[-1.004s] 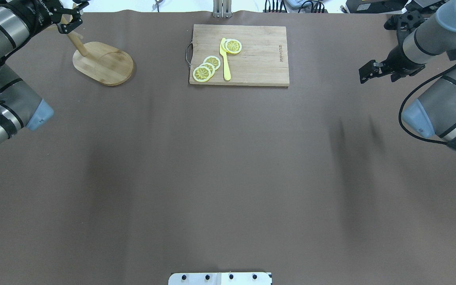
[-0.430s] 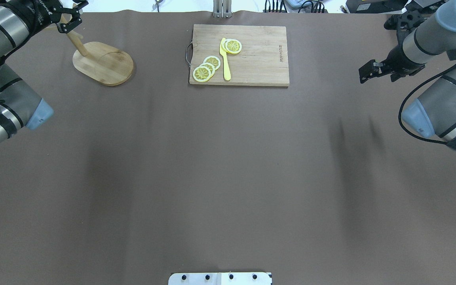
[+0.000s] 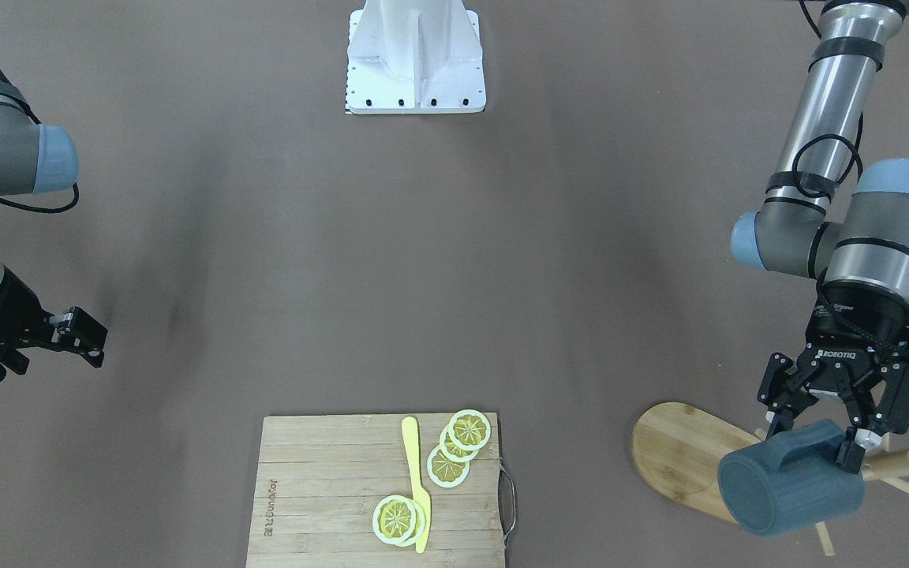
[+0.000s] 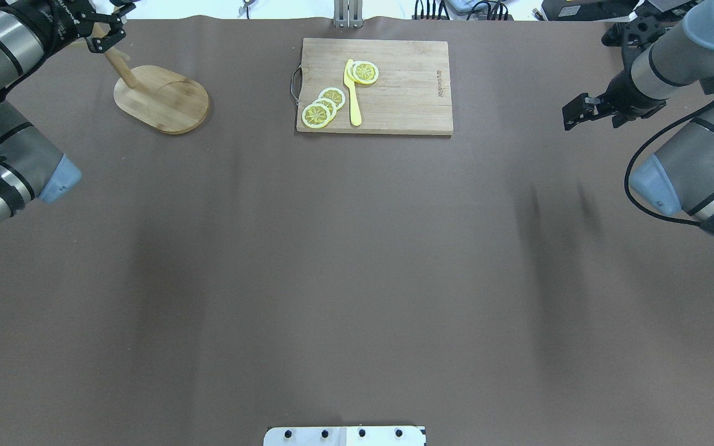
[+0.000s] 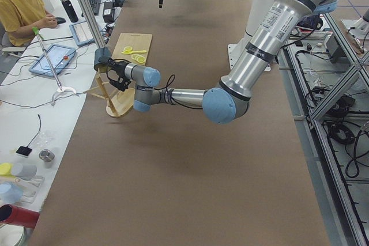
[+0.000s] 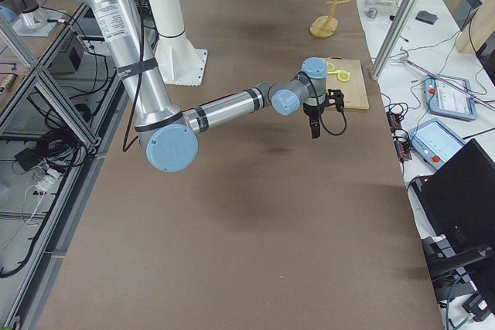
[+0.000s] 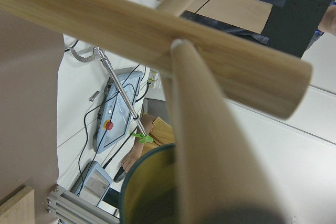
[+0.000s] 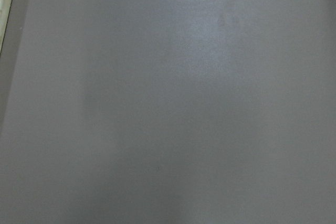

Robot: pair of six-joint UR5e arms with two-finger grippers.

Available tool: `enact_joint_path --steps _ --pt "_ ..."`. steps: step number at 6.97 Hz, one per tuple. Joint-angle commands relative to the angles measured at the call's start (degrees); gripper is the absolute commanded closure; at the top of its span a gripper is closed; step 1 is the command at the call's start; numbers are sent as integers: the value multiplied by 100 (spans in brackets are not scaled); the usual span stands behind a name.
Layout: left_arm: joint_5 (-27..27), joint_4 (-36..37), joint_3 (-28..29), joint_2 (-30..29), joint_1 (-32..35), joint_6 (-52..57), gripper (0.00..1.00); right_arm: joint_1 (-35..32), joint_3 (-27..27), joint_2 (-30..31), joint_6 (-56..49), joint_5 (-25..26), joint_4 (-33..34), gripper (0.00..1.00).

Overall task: Hang cup on storage rack
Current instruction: 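Lower the mug handle onto the peg and open the left gripper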

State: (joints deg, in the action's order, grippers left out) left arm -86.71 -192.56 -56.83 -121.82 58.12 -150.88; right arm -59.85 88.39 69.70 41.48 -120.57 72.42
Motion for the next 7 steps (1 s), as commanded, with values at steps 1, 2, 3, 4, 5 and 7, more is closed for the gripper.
enact_joint_path --steps 1,2,3,4,5,7 --pt "-21 -96 23 44 23 -20 100 -9 12 0 0 7 0 0" --pt "-30 -141 49 123 24 -29 100 -9 81 9 0 7 9 0" --pt "-39 -280 75 245 24 -38 100 -9 82 9 0 7 9 0" --pt "-39 -290 76 272 24 -90 100 -9 82 9 9 7 0 0" --pt "-39 -290 84 273 24 -195 100 -9 82 9 0 7 0 0" --pt "-47 -299 137 282 32 -205 100 -9 82 9 9 7 9 0"
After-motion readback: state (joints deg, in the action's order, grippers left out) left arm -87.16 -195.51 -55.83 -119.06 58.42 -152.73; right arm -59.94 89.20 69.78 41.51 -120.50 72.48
